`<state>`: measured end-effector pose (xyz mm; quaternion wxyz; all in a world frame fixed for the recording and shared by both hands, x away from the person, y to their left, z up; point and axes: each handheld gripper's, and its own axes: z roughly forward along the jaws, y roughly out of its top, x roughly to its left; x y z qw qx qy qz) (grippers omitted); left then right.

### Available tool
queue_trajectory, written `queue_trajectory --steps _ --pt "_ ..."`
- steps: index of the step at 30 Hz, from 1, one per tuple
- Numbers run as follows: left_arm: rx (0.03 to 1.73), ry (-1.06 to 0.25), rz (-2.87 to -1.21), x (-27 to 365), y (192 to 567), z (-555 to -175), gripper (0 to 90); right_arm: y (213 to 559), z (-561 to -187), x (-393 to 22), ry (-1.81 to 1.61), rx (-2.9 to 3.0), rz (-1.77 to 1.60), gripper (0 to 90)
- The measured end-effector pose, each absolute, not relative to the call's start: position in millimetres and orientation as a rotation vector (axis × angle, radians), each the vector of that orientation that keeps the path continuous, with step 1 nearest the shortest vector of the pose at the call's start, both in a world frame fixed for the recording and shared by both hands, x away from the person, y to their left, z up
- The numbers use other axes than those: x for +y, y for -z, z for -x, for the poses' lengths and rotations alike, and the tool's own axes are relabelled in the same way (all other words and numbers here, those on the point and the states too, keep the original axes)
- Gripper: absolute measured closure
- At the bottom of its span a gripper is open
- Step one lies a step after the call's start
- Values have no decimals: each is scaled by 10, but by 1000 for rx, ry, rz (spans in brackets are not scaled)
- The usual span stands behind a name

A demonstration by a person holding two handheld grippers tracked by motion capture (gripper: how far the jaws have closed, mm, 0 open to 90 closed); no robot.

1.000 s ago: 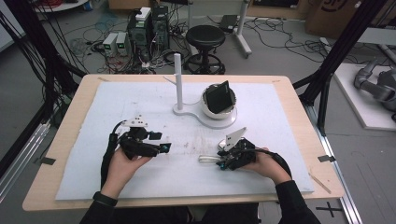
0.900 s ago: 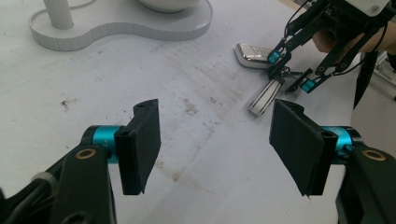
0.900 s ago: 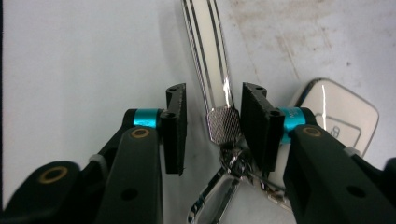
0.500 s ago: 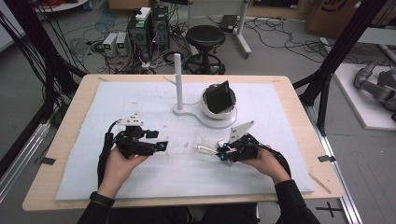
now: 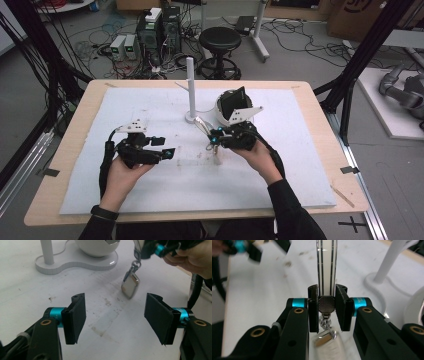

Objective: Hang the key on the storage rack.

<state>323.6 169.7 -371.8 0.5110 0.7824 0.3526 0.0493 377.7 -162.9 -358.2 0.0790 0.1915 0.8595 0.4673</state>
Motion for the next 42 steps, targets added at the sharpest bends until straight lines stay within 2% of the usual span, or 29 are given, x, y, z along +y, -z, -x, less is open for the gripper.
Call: queue_trajectory --steps 12,24,42 --pt "848 -132 -1861 1802 3675 -3207 338 3300 -4163 -1238 -1690 2430 -826 756" --pt "850 -139 -1859 1828 3670 -3183 338 3317 -4445 -1135 -1915 2351 -1141 756" --pt "843 -134 -1879 1793 3694 -3153 338 3347 -4515 -1027 -1973 2376 -1184 756"
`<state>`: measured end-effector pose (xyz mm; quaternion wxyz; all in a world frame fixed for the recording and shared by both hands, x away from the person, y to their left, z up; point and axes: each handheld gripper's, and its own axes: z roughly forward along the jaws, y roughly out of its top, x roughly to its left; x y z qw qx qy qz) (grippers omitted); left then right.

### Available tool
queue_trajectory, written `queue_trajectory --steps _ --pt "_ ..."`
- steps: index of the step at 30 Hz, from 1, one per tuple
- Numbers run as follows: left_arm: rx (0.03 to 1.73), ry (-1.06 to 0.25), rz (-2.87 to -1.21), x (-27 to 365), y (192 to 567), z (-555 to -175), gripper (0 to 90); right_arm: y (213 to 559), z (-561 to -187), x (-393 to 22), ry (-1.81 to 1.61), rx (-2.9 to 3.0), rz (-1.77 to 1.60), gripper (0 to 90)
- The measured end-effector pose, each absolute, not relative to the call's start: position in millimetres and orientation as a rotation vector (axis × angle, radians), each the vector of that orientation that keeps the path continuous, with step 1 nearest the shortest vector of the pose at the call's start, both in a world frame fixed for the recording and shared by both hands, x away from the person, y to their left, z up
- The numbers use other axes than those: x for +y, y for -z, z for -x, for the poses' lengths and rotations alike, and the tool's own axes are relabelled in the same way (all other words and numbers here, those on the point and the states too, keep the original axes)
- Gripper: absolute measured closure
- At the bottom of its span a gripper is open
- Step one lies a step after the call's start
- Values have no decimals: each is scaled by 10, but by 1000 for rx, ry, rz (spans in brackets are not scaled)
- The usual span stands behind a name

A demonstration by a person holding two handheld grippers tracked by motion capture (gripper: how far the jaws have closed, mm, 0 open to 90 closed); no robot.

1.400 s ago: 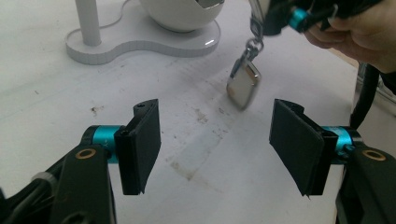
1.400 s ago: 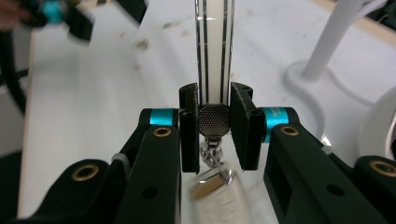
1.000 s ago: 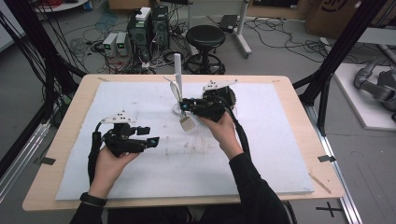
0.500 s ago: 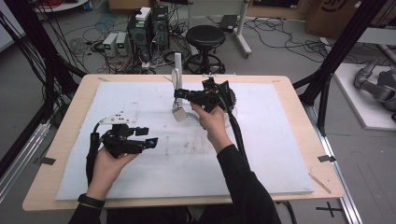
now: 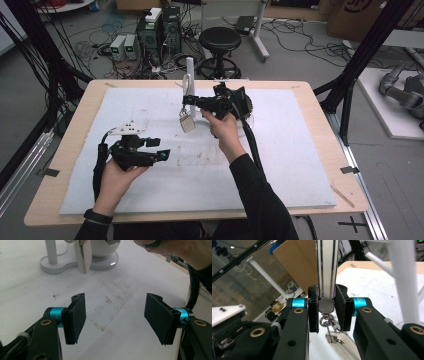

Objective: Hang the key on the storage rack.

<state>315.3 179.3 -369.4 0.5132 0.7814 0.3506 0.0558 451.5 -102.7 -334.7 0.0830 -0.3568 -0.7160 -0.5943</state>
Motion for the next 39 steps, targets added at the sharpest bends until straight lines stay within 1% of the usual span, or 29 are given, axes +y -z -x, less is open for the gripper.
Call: queue_trajectory --steps 10,12,14,22,26,30,33,35,39 --pt "845 -128 -1887 1775 3719 -3154 338 3460 -4639 -1065 1729 -2070 1138 754" --pt "844 -126 -1886 1781 3721 -3153 338 3457 -4630 -1059 1716 -2111 1146 740" --pt "847 -128 -1886 1786 3719 -3152 338 3438 -4618 -1079 1719 -2133 1174 617" --pt "844 -131 -1881 1791 3703 -3164 338 3231 -4444 -1268 1702 -2391 1206 523" --pt "838 -126 -1883 1771 3678 -3197 339 3127 -4298 -1416 1652 -2556 1204 478" --pt "829 -117 -1872 1725 3637 -3247 338 3080 -4090 -1681 1594 -2712 1215 443" --pt "823 -116 -1867 1698 3605 -3291 337 3097 -3961 -1955 1498 -2798 1250 389" --pt "823 -123 -1871 1682 3587 -3317 337 3118 -3904 -2087 1451 -2821 1243 385" --pt "825 -138 -1896 1661 3564 -3340 335 3221 -3763 -2441 1285 -2897 1269 348"
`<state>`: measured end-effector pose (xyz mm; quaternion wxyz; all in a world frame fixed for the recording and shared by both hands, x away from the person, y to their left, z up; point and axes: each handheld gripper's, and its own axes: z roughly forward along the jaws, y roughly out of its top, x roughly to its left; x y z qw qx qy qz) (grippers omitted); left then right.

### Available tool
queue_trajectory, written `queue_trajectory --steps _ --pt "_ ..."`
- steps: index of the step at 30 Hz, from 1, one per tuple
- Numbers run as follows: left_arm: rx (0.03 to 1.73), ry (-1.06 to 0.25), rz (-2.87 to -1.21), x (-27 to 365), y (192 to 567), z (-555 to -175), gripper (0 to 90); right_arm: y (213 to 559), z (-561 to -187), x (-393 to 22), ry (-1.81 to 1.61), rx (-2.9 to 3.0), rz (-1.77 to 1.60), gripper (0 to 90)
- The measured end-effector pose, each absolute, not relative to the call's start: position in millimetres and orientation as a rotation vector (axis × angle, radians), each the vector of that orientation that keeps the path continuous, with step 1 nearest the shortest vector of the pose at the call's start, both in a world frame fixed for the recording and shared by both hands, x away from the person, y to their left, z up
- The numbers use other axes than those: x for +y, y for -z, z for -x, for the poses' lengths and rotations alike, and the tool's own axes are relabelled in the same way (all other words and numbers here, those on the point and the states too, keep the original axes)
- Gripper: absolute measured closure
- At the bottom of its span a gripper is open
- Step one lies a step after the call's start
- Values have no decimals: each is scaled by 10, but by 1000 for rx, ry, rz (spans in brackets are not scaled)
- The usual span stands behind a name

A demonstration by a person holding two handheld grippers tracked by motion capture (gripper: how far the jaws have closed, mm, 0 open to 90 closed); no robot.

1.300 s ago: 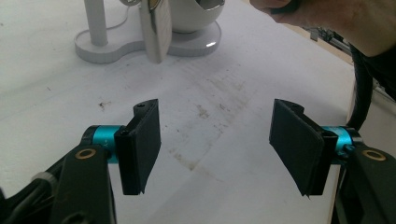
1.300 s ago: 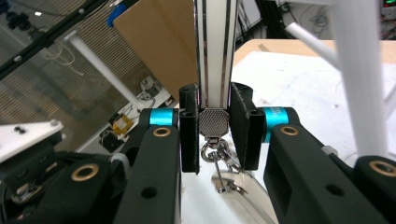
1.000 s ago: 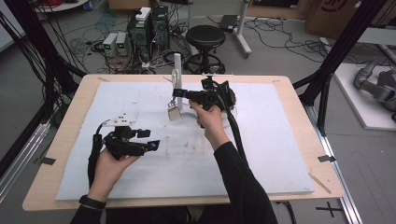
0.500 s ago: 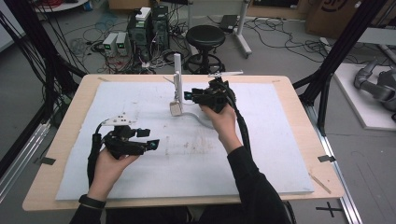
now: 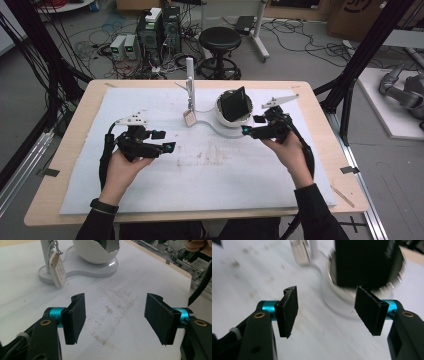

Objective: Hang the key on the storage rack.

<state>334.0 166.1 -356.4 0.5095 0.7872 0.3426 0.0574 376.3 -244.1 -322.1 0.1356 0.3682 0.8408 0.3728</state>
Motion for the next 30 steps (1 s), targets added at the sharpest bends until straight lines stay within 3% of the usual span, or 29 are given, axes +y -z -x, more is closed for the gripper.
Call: queue_trajectory --steps 13,30 --pt "869 -231 -1963 1724 3502 -3335 334 3378 -3437 -3163 -920 2414 -1169 302" --pt "934 -285 -2020 1842 3453 -3370 324 3485 -3464 -3432 -836 2409 -1246 260"
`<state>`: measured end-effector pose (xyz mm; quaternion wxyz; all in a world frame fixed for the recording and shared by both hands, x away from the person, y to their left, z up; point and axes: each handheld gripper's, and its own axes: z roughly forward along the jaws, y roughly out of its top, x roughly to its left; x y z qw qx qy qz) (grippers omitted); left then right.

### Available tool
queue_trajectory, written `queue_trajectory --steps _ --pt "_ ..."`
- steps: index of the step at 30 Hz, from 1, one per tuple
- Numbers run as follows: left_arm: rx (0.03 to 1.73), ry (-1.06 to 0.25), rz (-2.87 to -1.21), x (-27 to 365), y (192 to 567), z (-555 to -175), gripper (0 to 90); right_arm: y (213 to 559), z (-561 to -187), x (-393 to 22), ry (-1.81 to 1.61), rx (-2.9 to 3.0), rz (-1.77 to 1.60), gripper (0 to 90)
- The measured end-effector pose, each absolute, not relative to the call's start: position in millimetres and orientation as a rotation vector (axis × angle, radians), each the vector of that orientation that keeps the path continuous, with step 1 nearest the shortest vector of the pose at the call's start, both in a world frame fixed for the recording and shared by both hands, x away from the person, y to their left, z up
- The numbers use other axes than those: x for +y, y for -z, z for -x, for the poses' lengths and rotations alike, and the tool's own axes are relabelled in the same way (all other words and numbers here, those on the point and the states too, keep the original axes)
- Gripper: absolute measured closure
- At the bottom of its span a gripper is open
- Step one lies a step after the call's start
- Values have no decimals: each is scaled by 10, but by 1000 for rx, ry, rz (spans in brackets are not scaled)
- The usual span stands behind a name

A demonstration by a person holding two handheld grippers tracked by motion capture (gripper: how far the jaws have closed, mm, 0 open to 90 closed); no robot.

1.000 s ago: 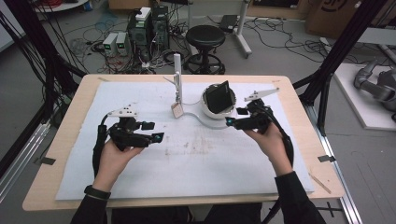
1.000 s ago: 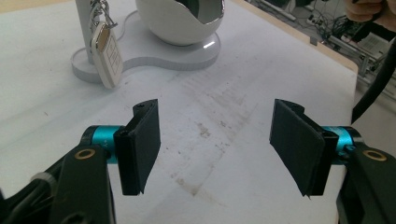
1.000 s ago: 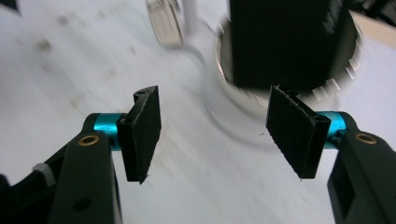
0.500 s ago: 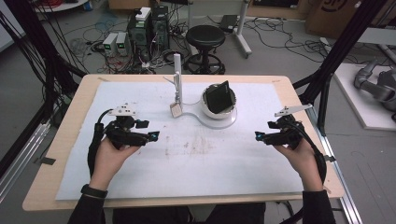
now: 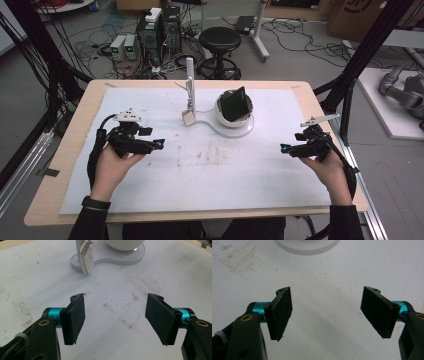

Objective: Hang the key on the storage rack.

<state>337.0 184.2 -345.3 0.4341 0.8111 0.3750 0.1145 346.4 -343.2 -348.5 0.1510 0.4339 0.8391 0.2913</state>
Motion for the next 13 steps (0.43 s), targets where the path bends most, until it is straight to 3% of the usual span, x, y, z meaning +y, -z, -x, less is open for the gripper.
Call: queue_trajectory --steps 13 --pt "951 -280 -2004 1911 3461 -3367 323 3518 -3506 -3441 -841 2419 -1256 235"
